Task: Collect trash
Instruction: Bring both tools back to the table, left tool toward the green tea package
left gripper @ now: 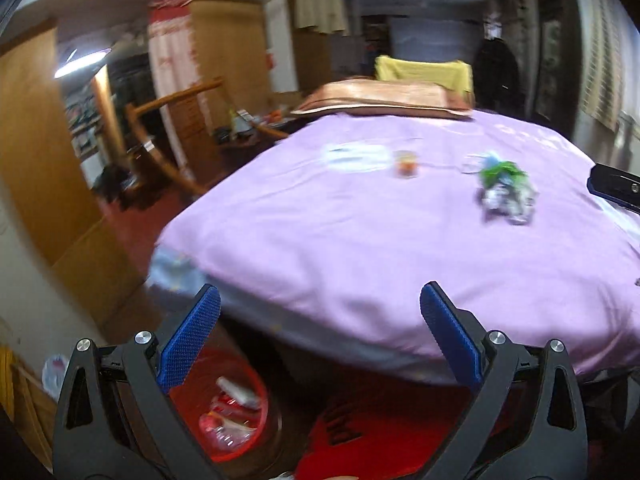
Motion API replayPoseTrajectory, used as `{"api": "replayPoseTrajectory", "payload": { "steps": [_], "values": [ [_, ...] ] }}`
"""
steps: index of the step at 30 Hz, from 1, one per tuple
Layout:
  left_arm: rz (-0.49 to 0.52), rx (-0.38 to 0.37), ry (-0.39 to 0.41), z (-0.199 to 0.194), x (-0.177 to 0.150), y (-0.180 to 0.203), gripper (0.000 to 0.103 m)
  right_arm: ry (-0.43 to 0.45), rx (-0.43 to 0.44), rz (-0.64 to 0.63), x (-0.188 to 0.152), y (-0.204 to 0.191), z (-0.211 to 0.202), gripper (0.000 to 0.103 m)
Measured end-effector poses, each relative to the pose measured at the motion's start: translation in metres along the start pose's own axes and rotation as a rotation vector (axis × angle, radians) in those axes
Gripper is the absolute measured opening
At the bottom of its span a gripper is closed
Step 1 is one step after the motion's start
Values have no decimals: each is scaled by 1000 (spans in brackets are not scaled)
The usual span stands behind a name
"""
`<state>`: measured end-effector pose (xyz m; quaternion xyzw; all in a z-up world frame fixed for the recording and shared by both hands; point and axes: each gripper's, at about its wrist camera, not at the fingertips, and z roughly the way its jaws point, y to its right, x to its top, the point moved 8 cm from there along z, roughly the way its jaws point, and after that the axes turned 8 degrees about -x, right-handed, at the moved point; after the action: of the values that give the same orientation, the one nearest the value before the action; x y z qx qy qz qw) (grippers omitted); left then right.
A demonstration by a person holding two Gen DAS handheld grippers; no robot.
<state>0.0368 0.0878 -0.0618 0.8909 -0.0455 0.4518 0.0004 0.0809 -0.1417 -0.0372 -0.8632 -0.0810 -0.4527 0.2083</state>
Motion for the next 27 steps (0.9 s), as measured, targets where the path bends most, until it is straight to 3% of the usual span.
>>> {"api": "replayPoseTrajectory", "payload": {
  "steps": [7, 11, 16, 20, 27],
  "values": [
    [133, -70, -21, 45, 27, 73, 96, 17, -130, 101, -7, 91, -2, 82],
    [165, -98, -49, 75, 38, 97, 96, 4, -182, 140, -7, 125, 9, 83],
    [146, -130, -107, 115, 50, 103, 96, -12, -230, 171, -10, 148, 23, 87],
    [91, -219, -168, 140, 60, 109, 96, -34, -230, 198, -13, 158, 31, 87],
    [110, -379, -195, 167, 80, 172, 96, -25, -237, 229, -14, 163, 27, 89]
  ]
}}
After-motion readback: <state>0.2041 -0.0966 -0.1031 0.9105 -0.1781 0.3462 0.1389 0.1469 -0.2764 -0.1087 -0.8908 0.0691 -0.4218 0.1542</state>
